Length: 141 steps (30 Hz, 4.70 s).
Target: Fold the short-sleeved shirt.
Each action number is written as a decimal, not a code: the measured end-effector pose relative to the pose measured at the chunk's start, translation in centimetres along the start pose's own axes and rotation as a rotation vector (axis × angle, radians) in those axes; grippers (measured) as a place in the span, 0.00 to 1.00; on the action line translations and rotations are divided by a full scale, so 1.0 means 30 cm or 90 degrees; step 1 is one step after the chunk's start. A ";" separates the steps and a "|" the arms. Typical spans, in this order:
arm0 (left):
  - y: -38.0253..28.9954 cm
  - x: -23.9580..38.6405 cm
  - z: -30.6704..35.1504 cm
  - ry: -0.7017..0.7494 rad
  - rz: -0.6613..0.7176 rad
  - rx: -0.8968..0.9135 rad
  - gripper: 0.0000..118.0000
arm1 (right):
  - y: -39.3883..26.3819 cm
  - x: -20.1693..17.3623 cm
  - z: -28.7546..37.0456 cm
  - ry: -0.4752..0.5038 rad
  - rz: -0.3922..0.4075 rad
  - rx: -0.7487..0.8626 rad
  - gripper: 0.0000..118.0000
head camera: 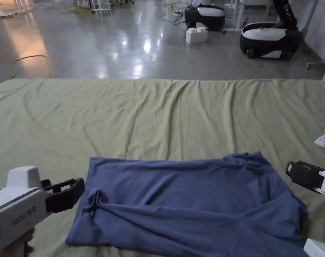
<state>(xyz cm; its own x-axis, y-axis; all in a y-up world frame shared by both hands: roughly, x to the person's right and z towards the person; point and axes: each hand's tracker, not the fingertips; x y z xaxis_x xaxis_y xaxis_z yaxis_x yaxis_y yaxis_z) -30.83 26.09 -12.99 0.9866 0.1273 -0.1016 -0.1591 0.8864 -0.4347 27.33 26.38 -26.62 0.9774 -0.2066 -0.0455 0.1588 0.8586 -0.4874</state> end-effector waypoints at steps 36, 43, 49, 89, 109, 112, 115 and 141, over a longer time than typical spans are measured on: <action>-0.065 0.365 0.800 0.004 -0.140 0.253 0.00 | -0.274 -0.314 0.858 0.074 0.133 0.240 0.00; -0.075 0.353 0.772 0.018 -0.118 0.207 0.00 | -0.279 -0.310 0.818 0.088 0.125 0.218 0.00; -0.145 0.206 0.560 -0.009 -0.032 0.099 0.03 | -0.309 -0.297 0.746 0.098 0.097 0.178 0.00; -0.367 0.049 -0.383 0.034 -0.005 -0.327 0.08 | -0.603 0.169 -0.113 -0.065 -0.042 -0.231 0.29; -0.396 -0.080 0.138 -0.047 0.099 -0.258 0.04 | -0.506 0.076 0.303 -0.125 0.053 -0.164 0.05; -0.500 -0.111 0.110 -0.038 0.088 -0.277 0.04 | -0.583 0.086 0.301 -0.119 0.057 -0.190 0.05; -0.555 -0.124 0.077 -0.014 0.125 -0.284 0.42 | -0.631 0.086 0.252 -0.121 0.082 -0.234 0.46; -0.096 0.333 0.788 0.051 -0.113 0.182 0.18 | -0.315 -0.284 0.846 0.099 0.102 0.208 0.04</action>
<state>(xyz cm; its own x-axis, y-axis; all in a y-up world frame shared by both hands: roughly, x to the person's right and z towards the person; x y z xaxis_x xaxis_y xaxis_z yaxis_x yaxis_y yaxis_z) -19.71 35.32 8.40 0.9903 -0.0662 -0.1220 0.0428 0.9817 -0.1853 21.04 31.94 0.50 0.9646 -0.1050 -0.2420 0.0669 0.9847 -0.1608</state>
